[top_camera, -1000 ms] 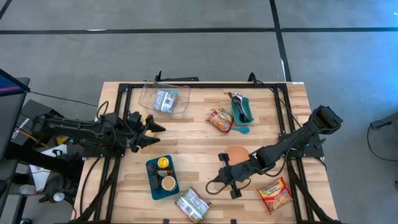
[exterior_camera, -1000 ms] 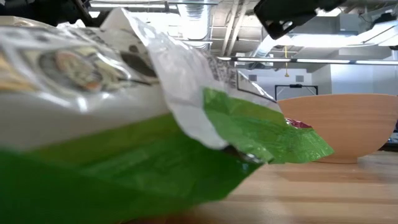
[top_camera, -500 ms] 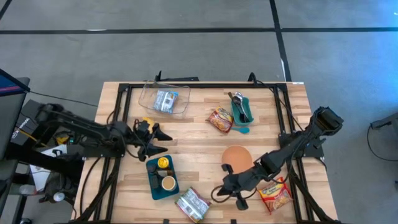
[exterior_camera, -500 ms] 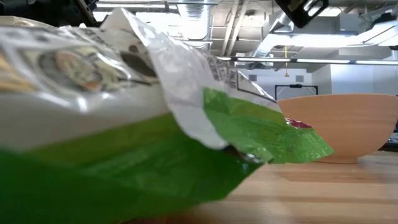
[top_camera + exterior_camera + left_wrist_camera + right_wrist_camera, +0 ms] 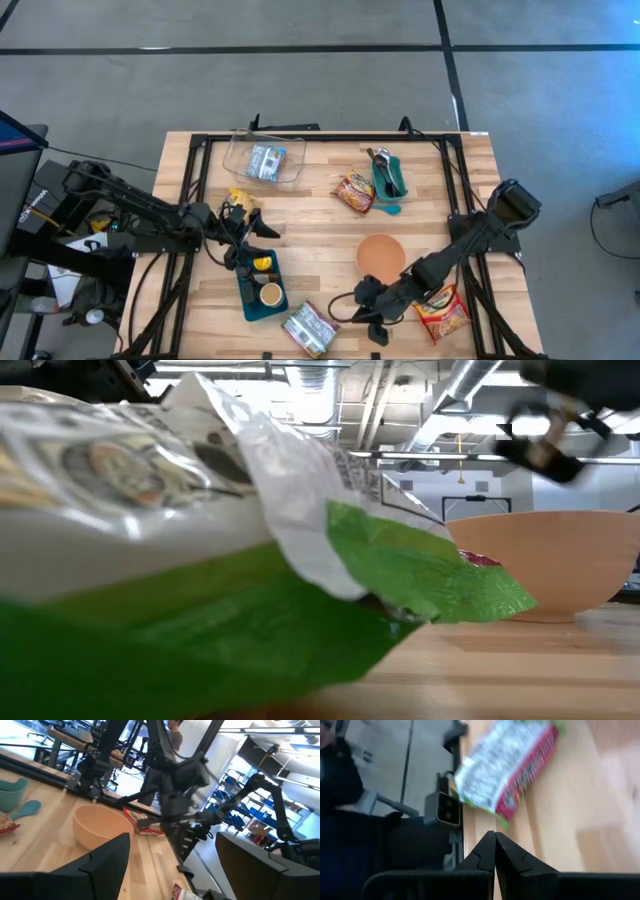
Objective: Pick & Place Food Item
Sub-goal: Put the green noodle pack into the transparent bin
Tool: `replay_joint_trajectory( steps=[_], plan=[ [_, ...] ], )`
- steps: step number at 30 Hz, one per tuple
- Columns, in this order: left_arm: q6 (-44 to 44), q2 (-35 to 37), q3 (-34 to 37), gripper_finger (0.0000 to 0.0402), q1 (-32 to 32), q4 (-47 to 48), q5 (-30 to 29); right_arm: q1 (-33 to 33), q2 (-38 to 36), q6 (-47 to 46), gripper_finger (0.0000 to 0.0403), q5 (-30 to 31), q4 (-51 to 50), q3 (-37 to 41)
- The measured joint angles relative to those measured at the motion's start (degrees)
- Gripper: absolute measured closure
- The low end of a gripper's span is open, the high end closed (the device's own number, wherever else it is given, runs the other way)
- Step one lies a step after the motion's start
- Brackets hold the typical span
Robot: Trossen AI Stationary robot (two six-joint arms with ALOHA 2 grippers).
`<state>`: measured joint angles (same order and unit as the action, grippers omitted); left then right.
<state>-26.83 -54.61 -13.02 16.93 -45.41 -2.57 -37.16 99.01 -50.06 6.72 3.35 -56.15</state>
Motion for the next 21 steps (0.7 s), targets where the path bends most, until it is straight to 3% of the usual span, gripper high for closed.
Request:
replay_joint_trajectory(
  steps=[12, 17, 21],
  plan=[
    [-0.02, 0.22, 0.00, 0.0112, 0.39, -1.14, -0.01, -0.88, 3.56, -32.73, 0.0403, -2.18, 0.86, -0.04],
    [-0.02, 0.22, 0.00, 0.0112, 0.39, -1.13, 0.00, -2.03, 3.47, -39.77, 0.0403, 0.57, 2.66, -0.04],
    [-0.02, 0.22, 0.00, 0.0112, 0.37, -1.13, -0.02, -2.29, 3.47, -39.98, 0.0403, 2.16, 2.59, -0.04]
  ],
)
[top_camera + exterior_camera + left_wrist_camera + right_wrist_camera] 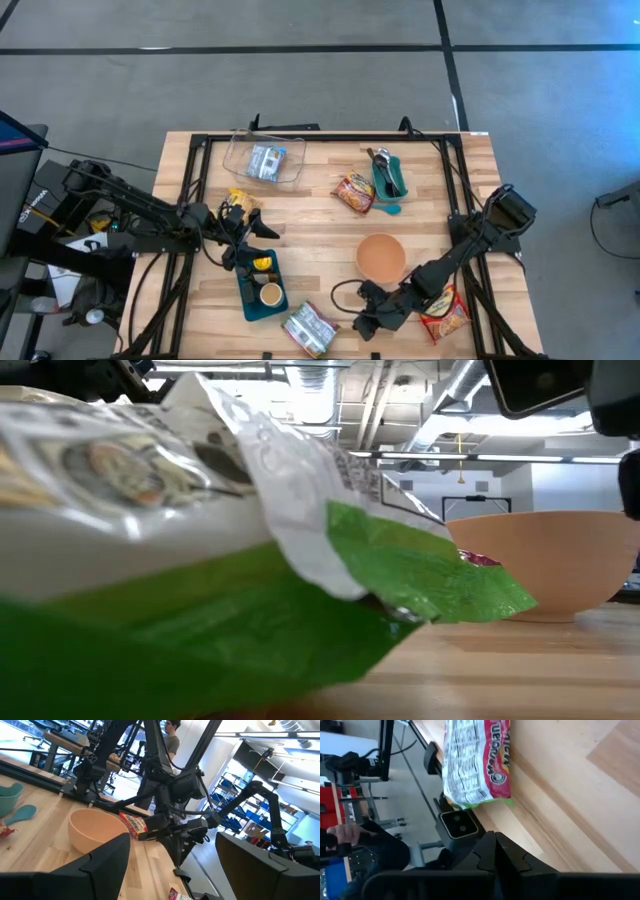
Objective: Pick & Place Food Item
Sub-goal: Put the green noodle pack into the transparent bin
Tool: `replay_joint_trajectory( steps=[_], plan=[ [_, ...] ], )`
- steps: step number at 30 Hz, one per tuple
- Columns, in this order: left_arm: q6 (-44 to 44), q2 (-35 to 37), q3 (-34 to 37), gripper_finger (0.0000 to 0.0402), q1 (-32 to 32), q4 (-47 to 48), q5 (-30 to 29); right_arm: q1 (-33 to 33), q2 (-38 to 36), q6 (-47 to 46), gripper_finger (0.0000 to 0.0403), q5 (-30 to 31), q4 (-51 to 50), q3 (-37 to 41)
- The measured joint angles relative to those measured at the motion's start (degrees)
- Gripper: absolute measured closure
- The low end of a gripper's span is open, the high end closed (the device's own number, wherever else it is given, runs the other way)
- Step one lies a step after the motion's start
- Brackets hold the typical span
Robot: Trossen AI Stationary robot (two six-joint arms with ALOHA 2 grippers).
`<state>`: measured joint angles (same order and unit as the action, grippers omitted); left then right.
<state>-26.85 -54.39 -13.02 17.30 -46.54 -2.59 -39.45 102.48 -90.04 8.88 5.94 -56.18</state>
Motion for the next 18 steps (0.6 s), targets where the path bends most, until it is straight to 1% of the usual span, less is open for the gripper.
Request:
replay_joint_trajectory(
  steps=[14, 18],
  plan=[
    [-0.02, 0.00, 0.00, 0.0112, 0.00, 0.00, 0.00, -0.25, 0.02, -1.53, 0.0403, 0.20, 0.11, 0.00],
    [0.00, 0.00, 0.00, 0.0112, 0.00, -0.02, 0.00, -0.27, 3.91, -2.14, 0.0403, -0.20, 4.14, -0.37]
  ],
)
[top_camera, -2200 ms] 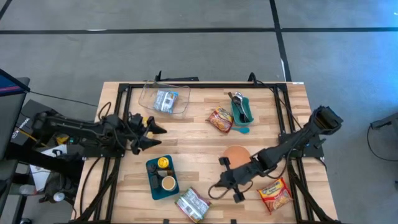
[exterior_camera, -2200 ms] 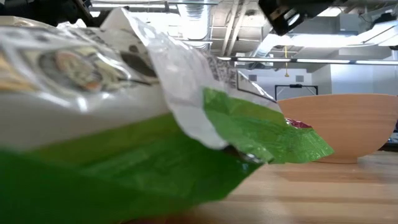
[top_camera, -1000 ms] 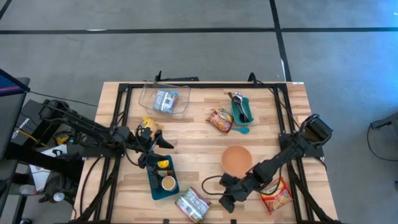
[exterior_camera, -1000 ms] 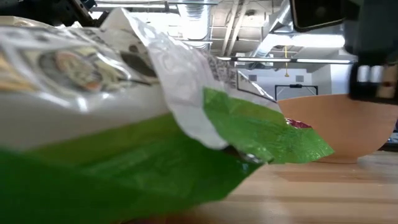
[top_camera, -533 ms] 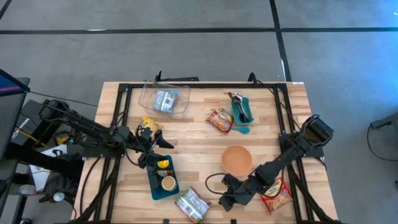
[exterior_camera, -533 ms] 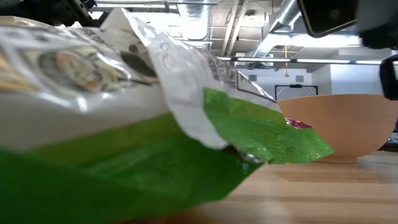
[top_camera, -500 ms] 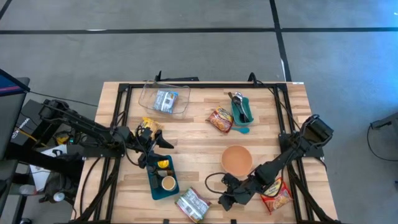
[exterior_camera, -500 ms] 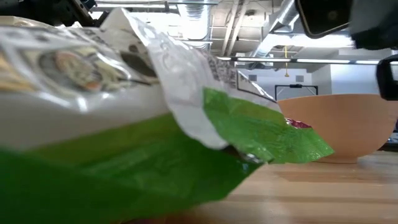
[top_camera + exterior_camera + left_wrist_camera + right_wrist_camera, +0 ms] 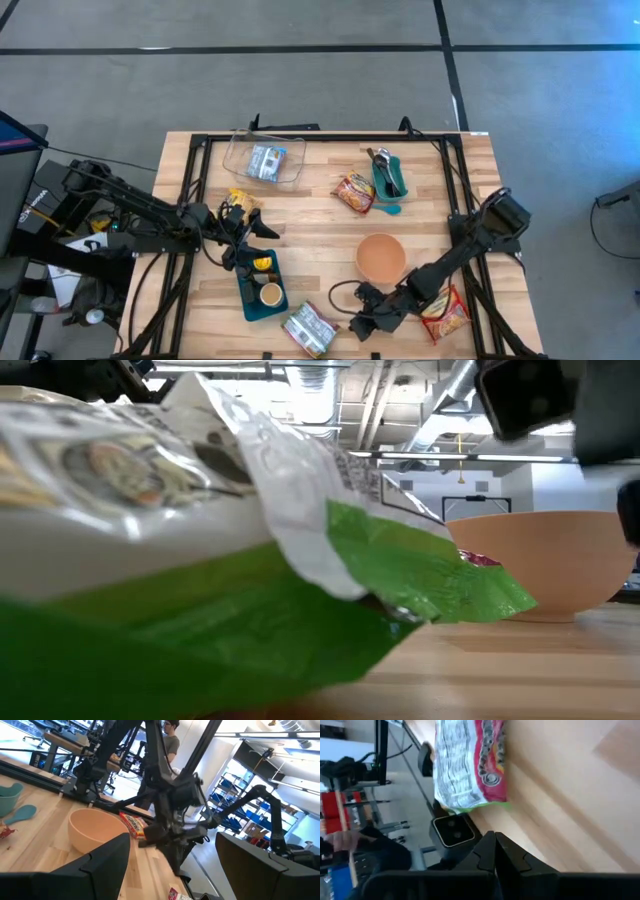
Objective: Pick & Place Food Item
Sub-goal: Put the green noodle pack into the transparent bin
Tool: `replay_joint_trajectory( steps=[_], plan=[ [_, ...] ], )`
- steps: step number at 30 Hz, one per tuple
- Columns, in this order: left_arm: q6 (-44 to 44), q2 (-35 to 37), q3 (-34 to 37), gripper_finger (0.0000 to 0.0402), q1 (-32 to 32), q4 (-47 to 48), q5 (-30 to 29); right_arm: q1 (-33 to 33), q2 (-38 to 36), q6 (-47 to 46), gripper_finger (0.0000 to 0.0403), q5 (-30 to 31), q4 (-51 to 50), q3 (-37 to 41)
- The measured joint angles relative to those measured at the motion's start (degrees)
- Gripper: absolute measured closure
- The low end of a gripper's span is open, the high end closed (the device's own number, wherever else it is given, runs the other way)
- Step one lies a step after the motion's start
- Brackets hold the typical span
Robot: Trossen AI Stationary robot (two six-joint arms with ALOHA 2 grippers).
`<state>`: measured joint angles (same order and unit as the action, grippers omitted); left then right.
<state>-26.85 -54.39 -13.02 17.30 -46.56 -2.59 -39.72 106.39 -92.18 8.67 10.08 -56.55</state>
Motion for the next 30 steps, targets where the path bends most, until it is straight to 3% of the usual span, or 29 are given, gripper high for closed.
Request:
replay_joint_trajectory(
  steps=[7, 16, 23, 30],
  plan=[
    [-0.03, 0.00, 0.00, 0.0112, -0.02, -0.42, 0.00, 0.82, 7.14, 2.38, 0.0403, -3.19, 9.19, -3.71],
    [-0.02, 0.00, 0.00, 0.0112, -0.01, -0.46, 0.00, 2.29, 6.28, 3.07, 0.0403, -3.26, 5.98, -3.85],
    [-0.02, 0.01, 0.00, 0.0112, -0.02, -0.53, 0.00, 4.57, 6.27, 3.65, 0.0401, -7.29, 2.56, -3.83],
    [-0.02, 0.00, 0.00, 0.0112, -0.02, -0.48, 0.00, 5.52, 6.27, 5.44, 0.0340, -11.58, 2.36, -3.83]
  ],
)
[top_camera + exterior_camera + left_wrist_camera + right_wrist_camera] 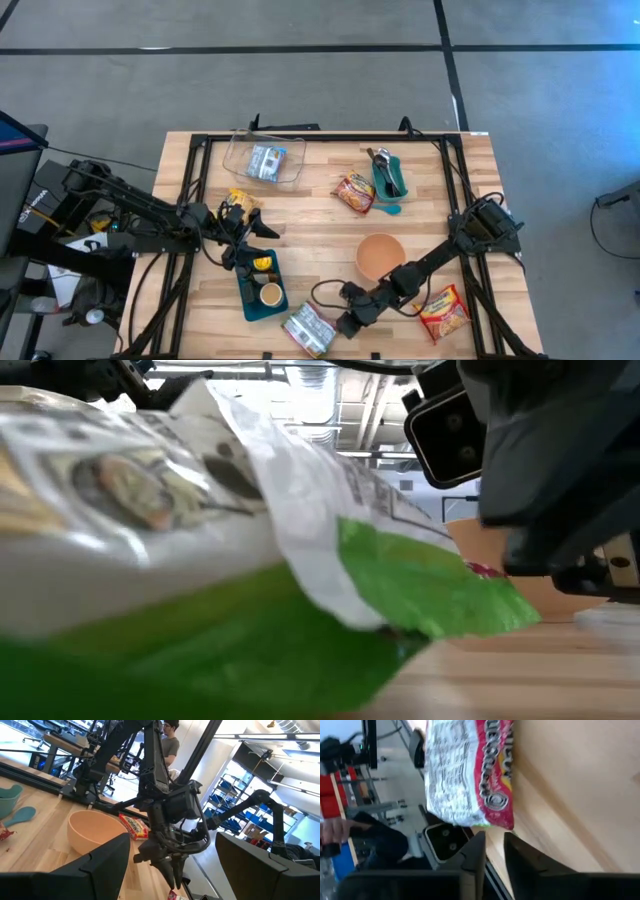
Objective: Pick & Place Food Item
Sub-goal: Put the green noodle pack into the transparent bin
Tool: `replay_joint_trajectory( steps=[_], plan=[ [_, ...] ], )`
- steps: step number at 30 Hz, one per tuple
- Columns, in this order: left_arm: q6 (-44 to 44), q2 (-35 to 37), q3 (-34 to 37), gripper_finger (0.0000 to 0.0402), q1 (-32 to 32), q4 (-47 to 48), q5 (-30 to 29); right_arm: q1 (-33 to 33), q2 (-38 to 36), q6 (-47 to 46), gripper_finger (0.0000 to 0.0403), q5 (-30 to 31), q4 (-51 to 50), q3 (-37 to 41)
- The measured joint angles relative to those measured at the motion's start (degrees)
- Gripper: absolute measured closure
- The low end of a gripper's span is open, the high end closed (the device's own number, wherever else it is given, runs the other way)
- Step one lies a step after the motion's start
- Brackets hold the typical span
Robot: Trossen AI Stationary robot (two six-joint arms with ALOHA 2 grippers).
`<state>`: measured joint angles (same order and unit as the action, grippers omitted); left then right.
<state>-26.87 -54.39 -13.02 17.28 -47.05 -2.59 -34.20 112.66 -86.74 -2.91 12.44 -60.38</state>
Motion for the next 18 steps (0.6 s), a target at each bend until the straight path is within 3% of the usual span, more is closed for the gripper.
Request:
replay_joint_trajectory(
  steps=[8, 18],
  plan=[
    [0.00, 0.01, 0.00, 0.0112, 0.01, 0.02, 0.00, 0.25, 0.00, 1.21, 0.0282, -0.29, -0.16, 0.00],
    [0.00, 0.01, 0.00, 0.0112, 0.00, 0.06, 0.00, 0.25, 0.00, 0.32, 0.0279, 3.52, -2.05, 0.00]
  ],
)
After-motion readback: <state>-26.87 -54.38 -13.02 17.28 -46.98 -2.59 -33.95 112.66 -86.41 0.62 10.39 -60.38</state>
